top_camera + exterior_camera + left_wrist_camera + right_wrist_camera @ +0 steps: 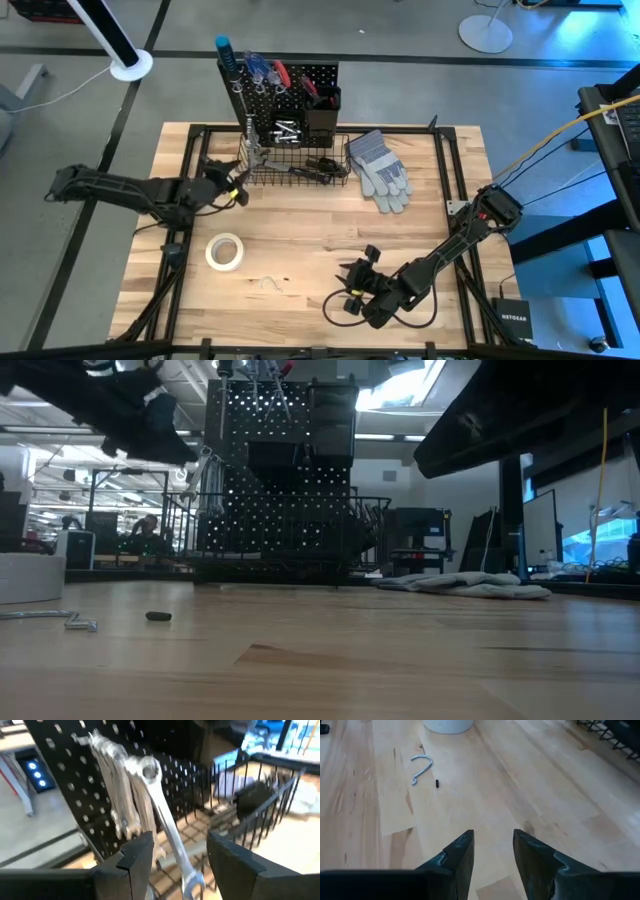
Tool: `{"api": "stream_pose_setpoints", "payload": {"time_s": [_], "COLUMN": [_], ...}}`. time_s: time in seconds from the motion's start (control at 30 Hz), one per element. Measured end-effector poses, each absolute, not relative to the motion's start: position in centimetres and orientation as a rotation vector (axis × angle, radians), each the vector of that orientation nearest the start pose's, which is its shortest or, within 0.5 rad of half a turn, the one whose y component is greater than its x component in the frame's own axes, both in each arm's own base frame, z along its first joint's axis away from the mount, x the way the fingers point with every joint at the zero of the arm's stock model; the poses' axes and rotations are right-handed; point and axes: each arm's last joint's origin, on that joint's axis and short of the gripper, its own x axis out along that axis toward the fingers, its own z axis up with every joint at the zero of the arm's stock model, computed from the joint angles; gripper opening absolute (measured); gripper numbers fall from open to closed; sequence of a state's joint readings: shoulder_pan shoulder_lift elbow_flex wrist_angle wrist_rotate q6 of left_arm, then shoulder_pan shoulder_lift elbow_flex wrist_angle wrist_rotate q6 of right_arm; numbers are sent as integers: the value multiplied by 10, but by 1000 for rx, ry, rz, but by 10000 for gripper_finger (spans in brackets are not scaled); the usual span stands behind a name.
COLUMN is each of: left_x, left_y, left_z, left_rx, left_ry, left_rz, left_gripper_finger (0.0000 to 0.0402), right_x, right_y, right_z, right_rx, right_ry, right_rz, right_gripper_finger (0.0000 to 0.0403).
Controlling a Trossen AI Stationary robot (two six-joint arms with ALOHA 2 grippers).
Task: Hang tools onto peg board
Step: Hang the wrench on the peg board
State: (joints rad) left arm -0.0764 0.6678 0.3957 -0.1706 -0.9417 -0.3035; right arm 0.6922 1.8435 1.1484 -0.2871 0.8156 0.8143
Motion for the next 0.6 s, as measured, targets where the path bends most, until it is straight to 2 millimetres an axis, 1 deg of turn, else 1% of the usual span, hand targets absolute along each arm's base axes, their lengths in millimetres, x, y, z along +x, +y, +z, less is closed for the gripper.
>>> {"api": "stream_pose_setpoints", "payload": {"time_s": [0.13,0.23,0.33,0.43,0.6], "left_x": [139,137,136,137,139], "left_y": [16,18,22,25,27], "left_z": [236,243,245,246,248], "left_rx": [-26,27,77,93,105], "left_ry": [231,217,234,234,232], "left_rz": [915,924,940,963,904], "left_gripper_finger": [175,175,175,175,175], "right_x": [295,295,295,295,294], "right_y": [218,218,219,219,218], "right_z": [174,174,174,173,173], "right_rx": [134,147,158,159,150], "right_ry": [608,611,611,614,622], "right_rz": [-375,-373,-375,-373,-374], "right_gripper_finger": [143,143,143,143,143]}}
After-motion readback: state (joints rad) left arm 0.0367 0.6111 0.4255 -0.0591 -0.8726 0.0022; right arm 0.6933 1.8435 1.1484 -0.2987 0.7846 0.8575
